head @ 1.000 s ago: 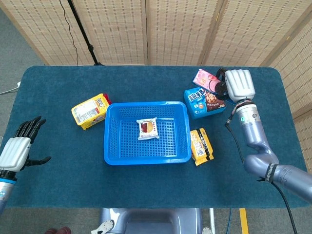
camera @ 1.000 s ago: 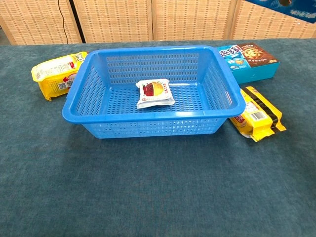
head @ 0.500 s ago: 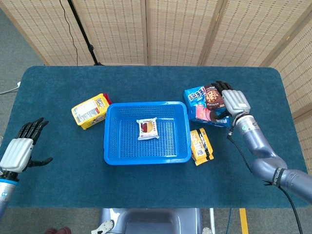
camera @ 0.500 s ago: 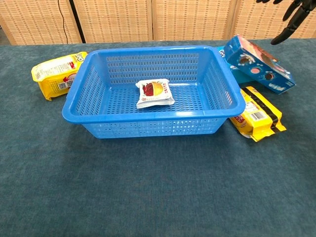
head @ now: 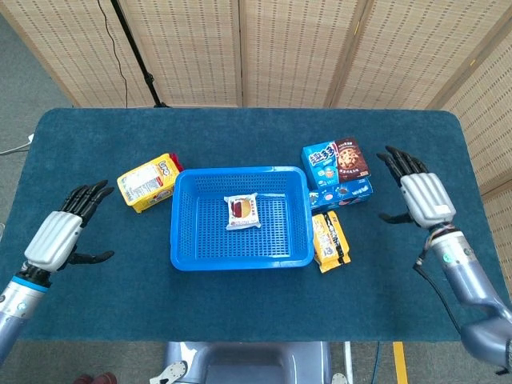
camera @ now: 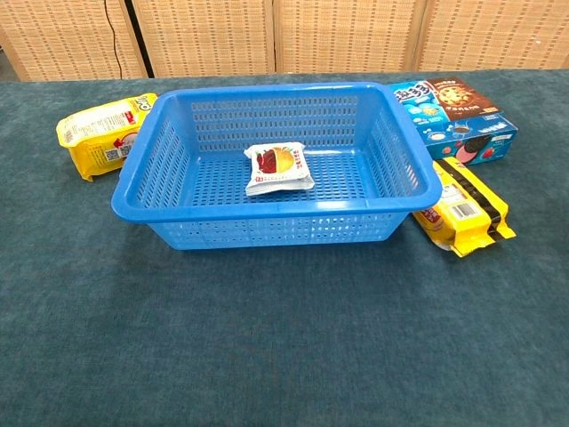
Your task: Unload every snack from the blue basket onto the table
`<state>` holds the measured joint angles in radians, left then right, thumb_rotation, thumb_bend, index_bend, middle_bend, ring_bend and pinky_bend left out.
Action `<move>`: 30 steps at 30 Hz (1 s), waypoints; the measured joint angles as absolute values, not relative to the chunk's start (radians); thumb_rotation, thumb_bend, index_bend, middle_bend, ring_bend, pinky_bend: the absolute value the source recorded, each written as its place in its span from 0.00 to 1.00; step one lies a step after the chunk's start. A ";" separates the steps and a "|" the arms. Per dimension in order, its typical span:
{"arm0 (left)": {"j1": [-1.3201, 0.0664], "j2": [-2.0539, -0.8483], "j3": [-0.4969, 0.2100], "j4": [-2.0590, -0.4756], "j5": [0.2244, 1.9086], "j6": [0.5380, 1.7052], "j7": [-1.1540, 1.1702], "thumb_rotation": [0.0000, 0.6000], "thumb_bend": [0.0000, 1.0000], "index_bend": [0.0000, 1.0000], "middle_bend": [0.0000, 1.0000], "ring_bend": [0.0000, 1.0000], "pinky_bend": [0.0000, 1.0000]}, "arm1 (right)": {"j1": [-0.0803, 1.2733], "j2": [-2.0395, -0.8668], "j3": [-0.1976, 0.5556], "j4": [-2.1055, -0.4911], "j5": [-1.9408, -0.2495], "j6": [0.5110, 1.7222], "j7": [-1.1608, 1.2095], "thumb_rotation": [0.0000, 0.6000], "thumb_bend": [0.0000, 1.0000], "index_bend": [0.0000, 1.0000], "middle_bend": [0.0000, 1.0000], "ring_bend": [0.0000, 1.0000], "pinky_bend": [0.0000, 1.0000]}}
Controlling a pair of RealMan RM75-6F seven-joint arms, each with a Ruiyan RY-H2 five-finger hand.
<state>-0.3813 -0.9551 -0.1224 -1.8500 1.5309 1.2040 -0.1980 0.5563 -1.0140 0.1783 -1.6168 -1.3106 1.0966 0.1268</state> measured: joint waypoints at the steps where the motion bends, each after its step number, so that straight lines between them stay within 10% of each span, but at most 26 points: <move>1: -0.407 -0.944 -0.133 -1.872 1.533 1.174 -0.200 1.00 0.00 0.00 0.00 0.00 0.00 | 0.522 -1.009 0.155 -1.617 -1.352 1.139 0.140 1.00 0.00 0.00 0.00 0.00 0.11; 16: -0.771 -0.998 -0.256 -2.039 1.101 0.847 0.129 1.00 0.00 0.00 0.00 0.00 0.00 | 0.203 -1.180 0.051 -1.328 -1.519 1.598 0.287 1.00 0.00 0.04 0.00 0.00 0.10; 30: -1.139 -1.393 -0.228 -1.923 0.498 0.975 0.623 1.00 0.00 0.00 0.00 0.00 0.00 | 0.156 -1.183 0.067 -1.274 -1.545 1.641 0.396 1.00 0.00 0.04 0.00 0.00 0.08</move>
